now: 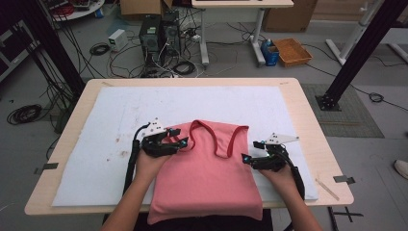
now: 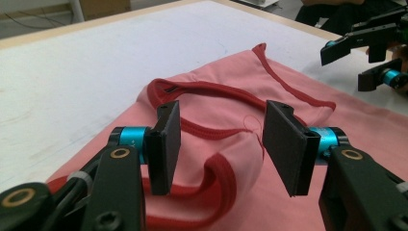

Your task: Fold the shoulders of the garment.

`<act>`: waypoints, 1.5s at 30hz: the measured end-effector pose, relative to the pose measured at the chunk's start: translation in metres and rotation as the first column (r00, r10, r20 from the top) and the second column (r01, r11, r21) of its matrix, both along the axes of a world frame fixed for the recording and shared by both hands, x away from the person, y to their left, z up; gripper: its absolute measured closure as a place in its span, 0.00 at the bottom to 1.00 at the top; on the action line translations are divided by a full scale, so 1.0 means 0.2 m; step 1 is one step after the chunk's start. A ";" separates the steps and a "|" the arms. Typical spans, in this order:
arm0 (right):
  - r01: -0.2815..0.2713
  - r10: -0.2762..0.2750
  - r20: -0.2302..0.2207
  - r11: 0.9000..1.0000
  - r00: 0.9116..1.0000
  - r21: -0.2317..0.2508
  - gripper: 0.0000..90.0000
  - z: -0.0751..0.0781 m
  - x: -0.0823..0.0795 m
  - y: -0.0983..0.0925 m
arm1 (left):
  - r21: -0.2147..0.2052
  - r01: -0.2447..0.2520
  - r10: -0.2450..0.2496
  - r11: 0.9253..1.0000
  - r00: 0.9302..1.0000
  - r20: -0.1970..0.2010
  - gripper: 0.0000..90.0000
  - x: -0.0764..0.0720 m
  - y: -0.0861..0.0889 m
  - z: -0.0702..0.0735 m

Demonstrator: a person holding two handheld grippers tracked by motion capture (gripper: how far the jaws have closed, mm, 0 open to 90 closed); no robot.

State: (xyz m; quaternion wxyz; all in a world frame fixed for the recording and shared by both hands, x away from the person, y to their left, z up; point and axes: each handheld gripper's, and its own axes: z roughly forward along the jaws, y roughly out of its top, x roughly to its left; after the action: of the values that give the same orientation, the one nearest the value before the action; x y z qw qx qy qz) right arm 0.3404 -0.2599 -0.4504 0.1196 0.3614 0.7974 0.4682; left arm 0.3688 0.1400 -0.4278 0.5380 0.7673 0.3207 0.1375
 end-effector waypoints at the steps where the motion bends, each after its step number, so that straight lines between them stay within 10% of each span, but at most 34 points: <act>1: -0.001 0.001 -0.001 1.000 1.000 -0.001 0.24 0.00 0.00 0.00 | -0.005 0.001 -0.001 1.000 1.000 -0.015 0.55 0.01 0.00 -0.01; 13: -0.007 0.007 -0.002 1.000 1.000 -0.005 0.24 0.00 0.00 0.00 | 0.064 0.119 -0.112 0.991 0.989 -0.099 0.74 -0.04 0.00 -0.07; 25: -0.005 0.005 0.002 1.000 1.000 -0.005 0.24 0.00 0.00 0.00 | 0.120 0.120 -0.115 0.985 0.992 -0.054 0.92 -0.09 0.03 -0.06; 42: -0.005 0.005 -0.012 1.000 1.000 -0.004 0.24 0.00 0.01 0.00 | 0.240 0.110 -0.092 0.965 0.992 -0.086 0.92 -0.18 0.12 -0.10; 45: -0.005 0.005 -0.011 1.000 1.000 -0.005 0.24 0.00 0.01 0.00 | 0.203 0.113 -0.097 0.973 0.991 -0.087 0.78 -0.18 0.12 -0.08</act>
State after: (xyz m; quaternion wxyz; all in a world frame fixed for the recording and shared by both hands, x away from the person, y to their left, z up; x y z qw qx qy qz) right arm 0.3416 -0.2595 -0.4506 0.1151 0.3618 0.8001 0.4644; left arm 0.3324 0.1631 -0.4446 0.4490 0.8397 0.2841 0.1120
